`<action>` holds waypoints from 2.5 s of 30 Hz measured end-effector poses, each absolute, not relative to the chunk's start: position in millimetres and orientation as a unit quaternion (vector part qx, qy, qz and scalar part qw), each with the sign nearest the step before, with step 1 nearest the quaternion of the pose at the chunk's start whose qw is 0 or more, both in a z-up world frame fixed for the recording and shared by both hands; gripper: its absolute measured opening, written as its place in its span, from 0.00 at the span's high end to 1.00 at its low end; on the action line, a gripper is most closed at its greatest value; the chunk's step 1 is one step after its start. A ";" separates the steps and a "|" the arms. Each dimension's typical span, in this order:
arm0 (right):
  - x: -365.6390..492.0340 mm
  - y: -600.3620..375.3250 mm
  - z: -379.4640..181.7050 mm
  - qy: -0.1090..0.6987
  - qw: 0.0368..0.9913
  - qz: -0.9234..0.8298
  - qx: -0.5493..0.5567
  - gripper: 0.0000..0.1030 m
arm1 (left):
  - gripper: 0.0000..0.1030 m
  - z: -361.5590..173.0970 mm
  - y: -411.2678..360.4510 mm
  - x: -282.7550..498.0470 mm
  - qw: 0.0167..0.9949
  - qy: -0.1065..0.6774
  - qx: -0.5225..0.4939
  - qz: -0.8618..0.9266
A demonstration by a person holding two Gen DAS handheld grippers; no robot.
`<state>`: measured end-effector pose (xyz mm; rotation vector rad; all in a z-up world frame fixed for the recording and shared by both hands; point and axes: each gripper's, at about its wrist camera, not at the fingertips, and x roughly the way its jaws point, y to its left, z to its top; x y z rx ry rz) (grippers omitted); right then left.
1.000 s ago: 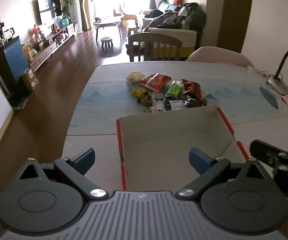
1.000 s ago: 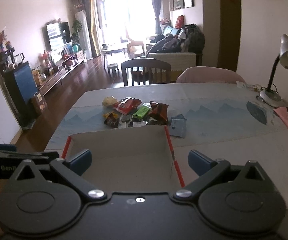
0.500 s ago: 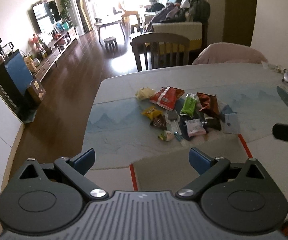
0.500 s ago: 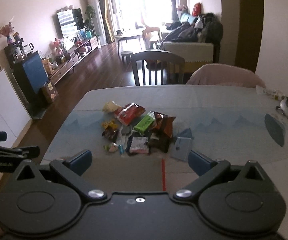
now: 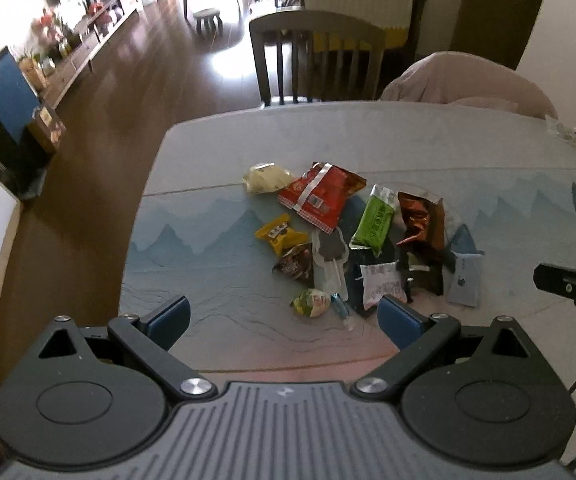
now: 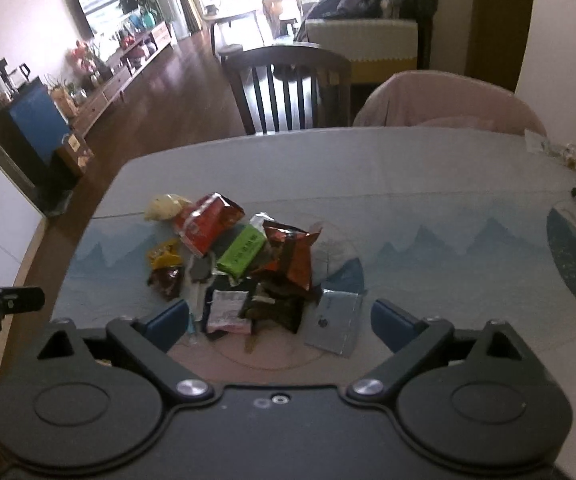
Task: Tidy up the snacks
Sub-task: 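Lower left tool onto small green-white pouch while right tool lowers onto blue-grey packet, then close left tool on green-white pouch while right tool closes on blue-grey packet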
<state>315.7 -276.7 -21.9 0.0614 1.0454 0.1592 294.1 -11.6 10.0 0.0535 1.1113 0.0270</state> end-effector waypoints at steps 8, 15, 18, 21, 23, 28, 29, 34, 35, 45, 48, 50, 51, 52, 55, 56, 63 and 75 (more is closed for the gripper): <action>365.5 -290.8 -75.2 0.551 0.832 0.063 0.021 0.10 | 0.02 -56.8 -10.8 356.6 0.804 0.594 0.004 0.029; 393.6 -301.9 -135.5 0.603 0.795 0.053 0.025 0.15 | 0.03 -124.0 -19.5 382.8 0.768 0.640 0.002 0.038; 401.8 -303.5 -158.1 0.620 0.783 0.045 0.018 0.17 | 0.03 -147.0 -19.7 387.0 0.750 0.659 0.000 0.051; 407.8 -304.6 -174.9 0.632 0.773 0.047 0.019 0.21 | 0.03 -164.7 -17.3 390.8 0.738 0.672 -0.005 0.061; 410.4 -303.0 -183.2 0.637 0.769 0.050 0.016 0.22 | 0.03 -174.3 -15.8 393.2 0.731 0.679 -0.009 0.064; 418.2 -300.1 -199.0 0.644 0.763 0.048 0.003 0.24 | 0.11 -190.8 -6.4 400.0 0.717 0.692 -0.032 0.075; 419.6 -300.6 -201.0 0.645 0.762 0.048 0.003 0.24 | 0.14 -193.4 -4.9 401.4 0.716 0.693 -0.035 0.075; 424.3 -301.8 -208.9 0.648 0.760 0.047 0.001 0.30 | 0.24 -204.9 -0.2 407.5 0.709 0.700 -0.049 0.073; 424.8 -301.5 -210.6 0.650 0.758 0.049 0.001 0.31 | 0.25 -206.8 -0.1 408.3 0.708 0.701 -0.051 0.072; 423.8 -292.6 -211.8 0.642 0.764 0.062 -0.014 0.44 | 0.39 -224.2 2.4 413.4 0.703 0.704 -0.067 0.067; 422.5 -291.0 -210.2 0.639 0.766 0.063 -0.016 0.48 | 0.52 -219.4 1.9 411.9 0.709 0.699 -0.065 0.066; 422.1 -289.6 -210.0 0.637 0.768 0.064 -0.016 0.52 | 0.63 -217.3 0.5 412.9 0.715 0.693 -0.062 0.063; 422.2 -289.7 -210.0 0.636 0.769 0.065 -0.016 0.53 | 0.68 -216.6 0.2 413.5 0.717 0.692 -0.061 0.061; 422.3 -289.5 -210.6 0.635 0.769 0.065 -0.015 0.54 | 0.68 -216.4 -0.3 413.2 0.717 0.691 -0.061 0.060; 420.8 -290.9 -210.3 0.635 0.770 0.065 -0.011 0.55 | 0.71 -216.2 2.4 413.9 0.721 0.687 -0.065 0.063; 419.8 -291.5 -210.0 0.635 0.770 0.064 -0.011 0.55 | 0.72 -217.8 2.7 413.5 0.722 0.686 -0.066 0.063; 408.9 -300.5 -197.1 0.627 0.777 0.064 0.002 0.55 | 0.73 -211.1 7.2 401.8 0.732 0.673 -0.085 0.061; 380.8 -302.3 -146.4 0.597 0.798 0.076 0.023 0.55 | 0.73 -162.1 20.3 372.7 0.761 0.640 -0.097 0.053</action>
